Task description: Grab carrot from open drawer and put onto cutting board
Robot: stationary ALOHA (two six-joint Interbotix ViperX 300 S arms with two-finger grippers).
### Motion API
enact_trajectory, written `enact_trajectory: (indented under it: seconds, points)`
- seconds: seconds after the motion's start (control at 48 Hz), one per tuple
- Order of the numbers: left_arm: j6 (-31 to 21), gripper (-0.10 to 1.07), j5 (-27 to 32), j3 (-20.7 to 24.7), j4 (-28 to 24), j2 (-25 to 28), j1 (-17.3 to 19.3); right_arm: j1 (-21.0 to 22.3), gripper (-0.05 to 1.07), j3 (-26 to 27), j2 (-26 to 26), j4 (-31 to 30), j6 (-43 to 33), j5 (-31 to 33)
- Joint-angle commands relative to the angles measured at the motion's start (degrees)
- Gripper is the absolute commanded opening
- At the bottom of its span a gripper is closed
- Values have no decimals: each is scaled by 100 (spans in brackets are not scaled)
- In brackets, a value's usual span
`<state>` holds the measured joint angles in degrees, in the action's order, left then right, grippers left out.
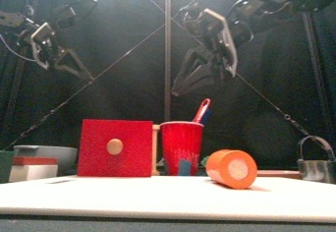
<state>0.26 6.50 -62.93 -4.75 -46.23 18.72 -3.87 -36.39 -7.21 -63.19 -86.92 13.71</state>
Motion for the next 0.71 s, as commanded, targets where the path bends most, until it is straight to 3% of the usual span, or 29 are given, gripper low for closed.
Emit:
enact_trajectory:
  seconds: [0.0, 0.688]
  points:
    - [-9, 1, -88, 149, -18, -35, 9, 0, 34, -53, -378, -26, -18, -53]
    - [0, 1, -185, 62, -62, -18, 211, 18, 34, -255, -466, 44, -9, -53]
